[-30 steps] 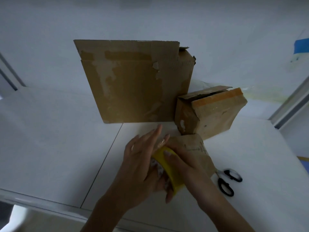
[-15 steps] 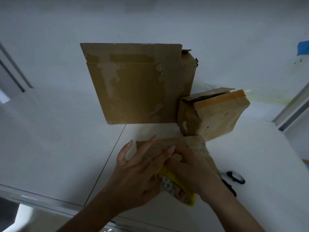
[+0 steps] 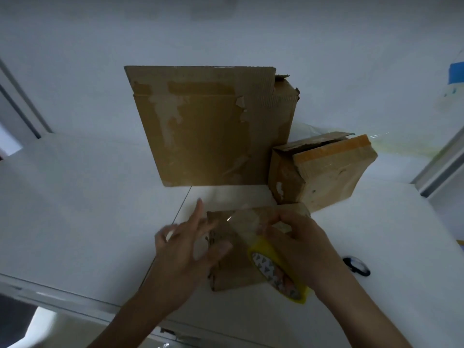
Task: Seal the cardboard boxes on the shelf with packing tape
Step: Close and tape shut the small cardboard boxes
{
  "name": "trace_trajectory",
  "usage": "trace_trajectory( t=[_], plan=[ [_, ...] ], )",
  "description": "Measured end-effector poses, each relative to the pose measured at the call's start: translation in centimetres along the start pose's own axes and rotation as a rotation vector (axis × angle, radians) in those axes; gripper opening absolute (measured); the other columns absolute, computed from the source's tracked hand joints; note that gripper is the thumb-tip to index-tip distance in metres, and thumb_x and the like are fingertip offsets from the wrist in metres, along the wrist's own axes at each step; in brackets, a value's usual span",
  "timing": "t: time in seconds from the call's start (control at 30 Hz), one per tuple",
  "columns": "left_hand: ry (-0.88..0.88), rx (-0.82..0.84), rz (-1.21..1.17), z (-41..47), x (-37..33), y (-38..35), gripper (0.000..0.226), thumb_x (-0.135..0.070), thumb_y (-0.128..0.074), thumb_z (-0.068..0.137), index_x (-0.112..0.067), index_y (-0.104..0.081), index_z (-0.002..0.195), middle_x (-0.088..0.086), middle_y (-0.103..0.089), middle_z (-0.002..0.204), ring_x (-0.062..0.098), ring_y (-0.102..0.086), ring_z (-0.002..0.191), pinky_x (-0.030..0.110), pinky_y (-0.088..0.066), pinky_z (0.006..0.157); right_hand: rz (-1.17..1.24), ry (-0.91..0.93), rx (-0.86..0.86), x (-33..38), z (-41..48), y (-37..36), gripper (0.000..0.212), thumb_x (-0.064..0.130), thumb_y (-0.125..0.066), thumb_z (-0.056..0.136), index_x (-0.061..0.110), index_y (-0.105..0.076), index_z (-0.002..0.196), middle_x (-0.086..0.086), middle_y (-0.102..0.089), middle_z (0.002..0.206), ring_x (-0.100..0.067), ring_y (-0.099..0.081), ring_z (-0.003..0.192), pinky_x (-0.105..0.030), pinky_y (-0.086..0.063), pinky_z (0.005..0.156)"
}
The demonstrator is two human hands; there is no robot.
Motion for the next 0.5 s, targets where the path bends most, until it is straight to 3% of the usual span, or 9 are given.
trace_trajectory(
  t=[0.07, 0.1, 0.17, 0.27, 0.33, 0.37, 0.43, 0.5],
  plan=[
    [0.145, -0.009, -0.384, -0.1, 0.4, -0.5, 0.115, -0.101, -0.052, 0.045, -0.034, -0.053, 0.139, -0.041, -0.064, 0.106, -0.017, -0.055, 0.112, 0.02, -0.039, 0.097, -0.001, 0.005, -0.009, 0.0, -0.2, -0.2, 0.013, 0.024, -0.059, 0.093, 0.022, -0.067, 0.084, -0.006, -0.067, 0.071, -0.002, -0.061, 0.048, -0.009, -0.04, 0.035],
    [0.136, -0.032, -0.436, 0.0, -0.2, -0.7, 0.097, -0.092, -0.065, 0.047, -0.034, -0.064, 0.125, -0.035, -0.068, 0.103, -0.015, -0.059, 0.106, 0.019, -0.041, 0.093, 0.003, 0.006, -0.006, 0.1, -0.3, -0.5, 0.012, 0.025, -0.06, 0.093, 0.023, -0.067, 0.083, -0.005, -0.067, 0.068, -0.006, -0.063, 0.051, -0.011, -0.042, 0.036],
    [0.114, -0.105, -0.459, -0.1, -1.8, -0.8, 0.052, -0.066, -0.081, 0.062, -0.032, -0.075, 0.101, -0.026, -0.073, 0.097, -0.009, -0.064, 0.097, 0.022, -0.042, 0.09, -0.003, 0.023, 0.003, 0.3, -0.4, -1.0, 0.012, 0.026, -0.06, 0.092, 0.025, -0.067, 0.083, -0.003, -0.069, 0.067, -0.015, -0.066, 0.057, -0.014, -0.045, 0.038],
    [0.142, -0.228, -0.545, 0.3, -2.6, -0.2, 0.009, -0.035, -0.079, 0.075, -0.027, -0.079, 0.078, -0.012, -0.076, 0.083, 0.003, -0.069, 0.083, 0.03, -0.049, 0.085, -0.022, 0.045, 0.034, 0.6, -0.6, -1.4, 0.01, 0.024, -0.058, 0.095, 0.024, -0.065, 0.088, 0.007, -0.063, 0.055, 0.001, -0.06, 0.046, -0.008, -0.036, 0.034],
    [0.147, -0.238, -0.546, 1.3, -3.0, 0.1, 0.003, -0.026, -0.079, 0.079, -0.023, -0.078, 0.077, -0.009, -0.075, 0.079, 0.006, -0.07, 0.081, 0.033, -0.05, 0.085, 0.002, 0.045, 0.097, 0.7, -0.7, -1.6, 0.007, 0.024, -0.057, 0.096, 0.024, -0.063, 0.1, 0.016, -0.059, 0.049, 0.01, -0.054, 0.041, -0.005, -0.034, 0.035],
    [0.143, -0.234, -0.525, 2.0, -3.1, 0.3, 0.003, -0.025, -0.079, 0.08, -0.023, -0.078, 0.078, -0.009, -0.075, 0.079, 0.006, -0.07, 0.081, 0.031, -0.05, 0.086, 0.05, 0.036, 0.137, 0.8, -0.8, -1.8, 0.015, 0.025, -0.058, 0.096, 0.025, -0.059, 0.111, 0.022, -0.06, 0.054, 0.013, -0.054, 0.043, -0.004, -0.035, 0.037],
    [0.161, -0.231, -0.517, 3.4, -3.1, 1.1, 0.003, -0.024, -0.08, 0.08, -0.022, -0.078, 0.079, -0.011, -0.075, 0.079, 0.003, -0.069, 0.082, 0.021, -0.049, 0.08, 0.19, 0.01, 0.227, 0.8, -0.9, -2.0, 0.046, 0.027, -0.067, 0.09, 0.029, -0.047, 0.132, 0.032, -0.062, 0.071, 0.02, -0.057, 0.056, -0.001, -0.04, 0.048],
    [0.207, -0.19, -0.582, 5.0, -3.1, 1.6, 0.005, -0.023, -0.08, 0.079, -0.019, -0.077, 0.081, -0.011, -0.075, 0.077, -0.001, -0.068, 0.081, 0.012, -0.047, 0.073, 0.285, 0.01, 0.304, 0.4, -0.7, -2.2, 0.075, 0.026, -0.078, 0.079, 0.032, -0.039, 0.143, 0.029, -0.068, 0.089, 0.014, -0.064, 0.08, -0.005, -0.047, 0.066]
  ],
)
Point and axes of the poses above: each hand's wrist, its own z-axis towards the middle knuckle, its own y-axis out of the back of the hand, x = y × z, the point moved 6 cm from there along z, towards the middle knuckle
